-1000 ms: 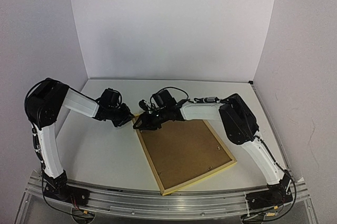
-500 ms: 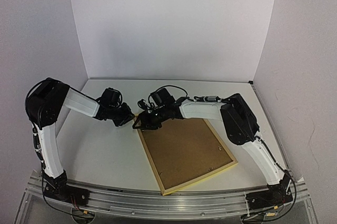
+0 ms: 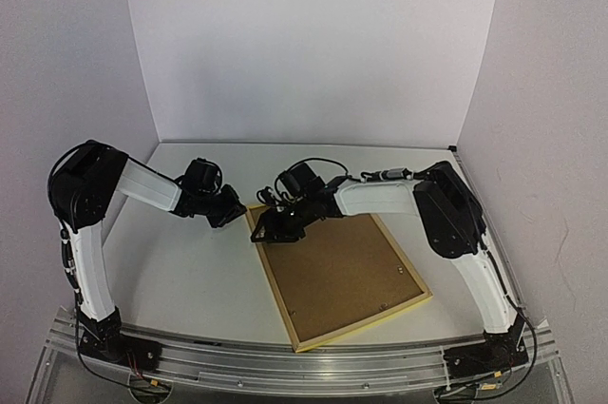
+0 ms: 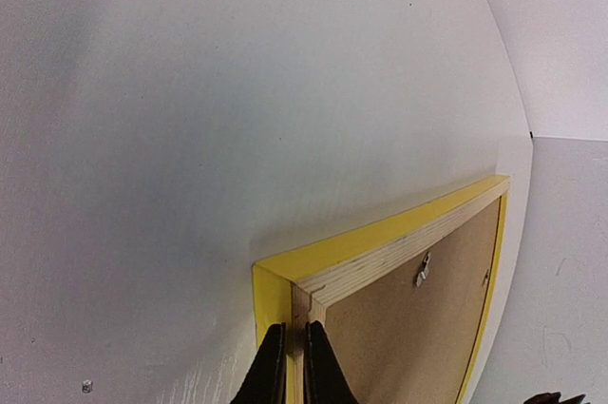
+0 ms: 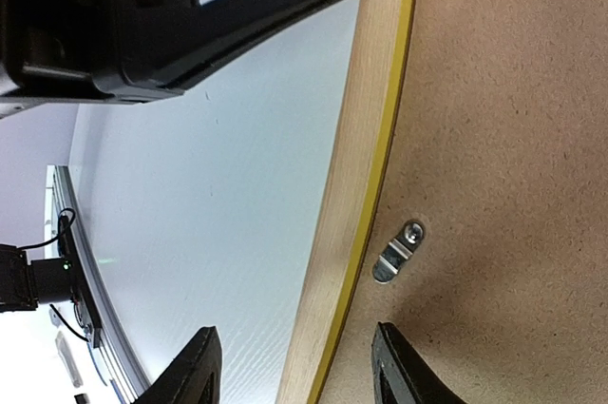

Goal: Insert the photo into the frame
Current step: Install the photo frame at the center of the board.

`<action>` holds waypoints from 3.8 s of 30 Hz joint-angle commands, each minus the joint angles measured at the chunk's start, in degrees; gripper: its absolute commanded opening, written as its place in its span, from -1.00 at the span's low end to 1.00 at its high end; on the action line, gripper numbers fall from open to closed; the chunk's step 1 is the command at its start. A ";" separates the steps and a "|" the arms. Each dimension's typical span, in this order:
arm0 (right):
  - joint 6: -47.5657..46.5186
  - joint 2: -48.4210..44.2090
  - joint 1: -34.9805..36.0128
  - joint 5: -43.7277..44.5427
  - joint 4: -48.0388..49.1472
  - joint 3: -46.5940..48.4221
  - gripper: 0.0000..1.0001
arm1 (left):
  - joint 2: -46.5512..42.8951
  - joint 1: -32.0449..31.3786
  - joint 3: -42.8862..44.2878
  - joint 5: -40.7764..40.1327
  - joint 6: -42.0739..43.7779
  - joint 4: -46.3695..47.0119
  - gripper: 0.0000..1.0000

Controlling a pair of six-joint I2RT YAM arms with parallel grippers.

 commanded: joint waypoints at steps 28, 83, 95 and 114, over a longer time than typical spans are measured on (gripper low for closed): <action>1.24 6.01 0.29 -0.84 1.13 7.02 0.02 | 2.48 -1.73 -2.83 2.57 1.31 -10.70 -1.00; 11.48 2.65 1.13 5.14 2.59 3.15 0.75 | 2.59 -1.17 -4.92 4.52 -0.07 -7.58 -1.00; 14.21 6.02 1.73 2.67 2.99 6.05 0.71 | 2.42 -1.16 -5.20 4.33 -0.46 -7.63 -1.00; 12.96 -24.61 0.47 21.65 -0.87 -20.94 0.71 | -1.14 -1.12 -7.32 1.99 -0.06 -8.47 -1.00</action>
